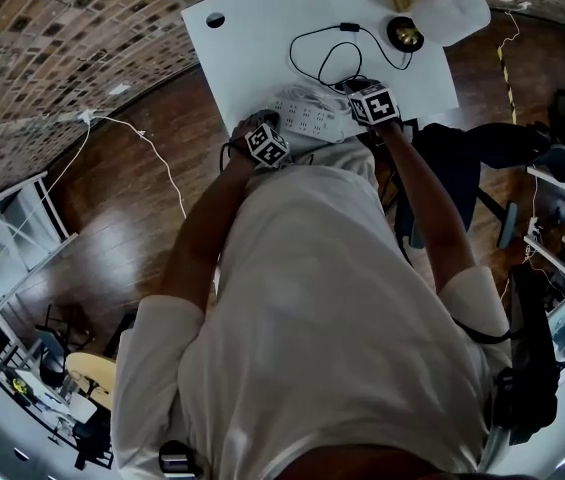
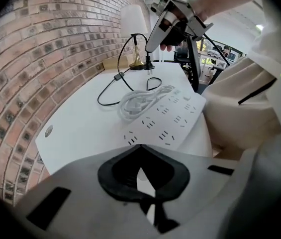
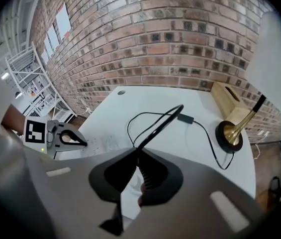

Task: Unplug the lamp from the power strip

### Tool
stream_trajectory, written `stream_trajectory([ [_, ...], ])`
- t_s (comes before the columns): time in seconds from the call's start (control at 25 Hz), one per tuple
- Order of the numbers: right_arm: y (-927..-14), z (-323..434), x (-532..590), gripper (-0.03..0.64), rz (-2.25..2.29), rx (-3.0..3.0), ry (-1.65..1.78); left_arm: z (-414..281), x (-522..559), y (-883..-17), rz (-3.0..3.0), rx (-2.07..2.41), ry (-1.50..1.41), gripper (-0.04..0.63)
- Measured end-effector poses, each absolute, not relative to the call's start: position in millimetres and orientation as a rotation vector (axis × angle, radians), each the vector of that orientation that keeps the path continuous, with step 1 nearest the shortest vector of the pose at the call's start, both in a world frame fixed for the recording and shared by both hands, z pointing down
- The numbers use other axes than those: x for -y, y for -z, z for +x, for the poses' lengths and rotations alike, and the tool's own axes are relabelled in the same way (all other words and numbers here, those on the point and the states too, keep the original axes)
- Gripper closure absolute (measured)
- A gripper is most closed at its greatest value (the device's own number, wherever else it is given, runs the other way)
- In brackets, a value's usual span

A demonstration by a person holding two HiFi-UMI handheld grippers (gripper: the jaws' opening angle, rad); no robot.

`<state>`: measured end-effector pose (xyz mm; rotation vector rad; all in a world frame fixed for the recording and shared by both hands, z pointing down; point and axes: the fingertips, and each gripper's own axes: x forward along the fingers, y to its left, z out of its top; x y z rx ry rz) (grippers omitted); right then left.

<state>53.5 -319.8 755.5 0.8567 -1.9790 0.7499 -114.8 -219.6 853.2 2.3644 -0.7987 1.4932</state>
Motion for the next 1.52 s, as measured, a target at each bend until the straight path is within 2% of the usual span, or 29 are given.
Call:
stream_trajectory([
  [0.32,-773.2,72.7,332.5,0.597,0.846,1.948,-0.766,-116.2,222.3,-856.2,2.261,0.877,-1.466,0.604],
  [0.48,-787.7,81.2,332.6,0.595,0.8,1.921,-0.762,-113.9,217.8,-855.8,2.084,0.752,-1.408,0.592],
  [0.92,-823.0,117.2,350.1,0.594,0.725,1.799,-0.603,-85.6,273.6,-747.3,1.997,1.0,-0.725,0.592],
  [1.16,-837.1,106.4,353.3,0.594,0.654,1.814,-0.586,-95.5,277.5,-722.5,1.902,1.08,-0.569,0.592],
  [1.4,-837.2,98.0,360.2,0.567,0.676,1.812,-0.537,-113.4,277.9,-704.7,1.902,1.127,-0.491,0.592],
  [1.52,-834.2,93.4,365.5,0.513,0.724,1.804,-0.519,-124.4,278.2,-700.3,1.913,1.134,-0.473,0.594],
])
